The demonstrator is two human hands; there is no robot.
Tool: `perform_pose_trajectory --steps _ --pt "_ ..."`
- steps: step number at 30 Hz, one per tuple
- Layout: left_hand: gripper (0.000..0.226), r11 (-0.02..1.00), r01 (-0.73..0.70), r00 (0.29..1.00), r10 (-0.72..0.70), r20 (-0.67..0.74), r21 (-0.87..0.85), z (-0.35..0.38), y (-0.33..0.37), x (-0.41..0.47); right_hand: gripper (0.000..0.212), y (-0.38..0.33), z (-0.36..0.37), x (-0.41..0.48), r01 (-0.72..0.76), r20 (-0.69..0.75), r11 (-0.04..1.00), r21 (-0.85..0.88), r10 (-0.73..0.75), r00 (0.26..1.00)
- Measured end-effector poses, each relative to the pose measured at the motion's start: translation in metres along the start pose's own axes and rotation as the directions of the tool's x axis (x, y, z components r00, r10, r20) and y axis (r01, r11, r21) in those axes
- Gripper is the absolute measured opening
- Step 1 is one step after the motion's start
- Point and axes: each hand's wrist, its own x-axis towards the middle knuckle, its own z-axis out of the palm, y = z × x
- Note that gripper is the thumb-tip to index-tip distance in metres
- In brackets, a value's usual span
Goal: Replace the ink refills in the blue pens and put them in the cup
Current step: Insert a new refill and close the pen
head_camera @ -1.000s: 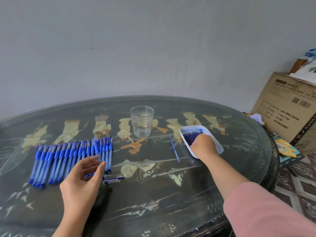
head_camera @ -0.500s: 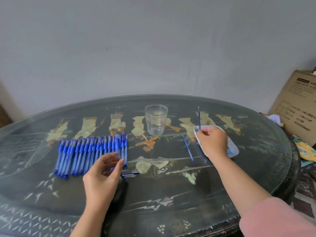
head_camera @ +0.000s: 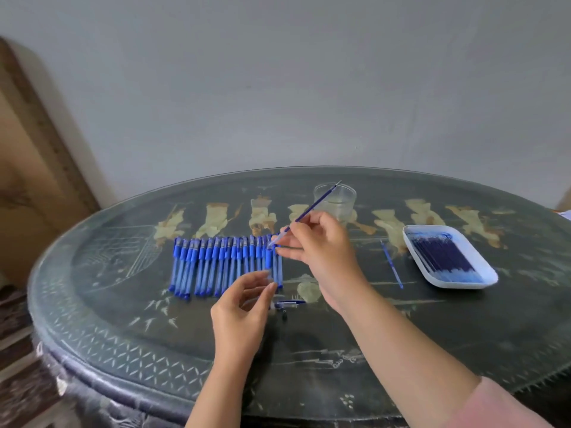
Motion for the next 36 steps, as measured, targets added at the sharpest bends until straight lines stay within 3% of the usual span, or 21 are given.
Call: perform_pose_trajectory --steps 9,24,31,36 --pt "0.018 1.0 0.017 1.0 -0.017 0.012 -0.023 -0.002 -0.004 0.002 0.004 -0.003 0.001 0.007 0.031 0.046 0.987 -0.161 -0.023 0.999" --pt "0.02 1.0 0.017 0.999 -0.016 0.036 -0.009 -0.001 -0.004 0.003 0.009 -0.009 0.0 0.014 0.205 0.2 0.898 -0.389 -0.135 0.97" --pt "0.019 1.0 0.006 0.999 -0.005 0.04 -0.006 -0.002 -0.005 0.003 0.013 0.0 -0.001 0.016 0.326 0.307 0.704 -0.631 -0.16 0.938" --pt "0.02 1.0 0.016 1.0 -0.016 0.023 -0.013 -0.002 -0.004 0.003 0.007 0.008 -0.002 0.014 0.287 0.304 0.693 -0.661 -0.103 0.947"
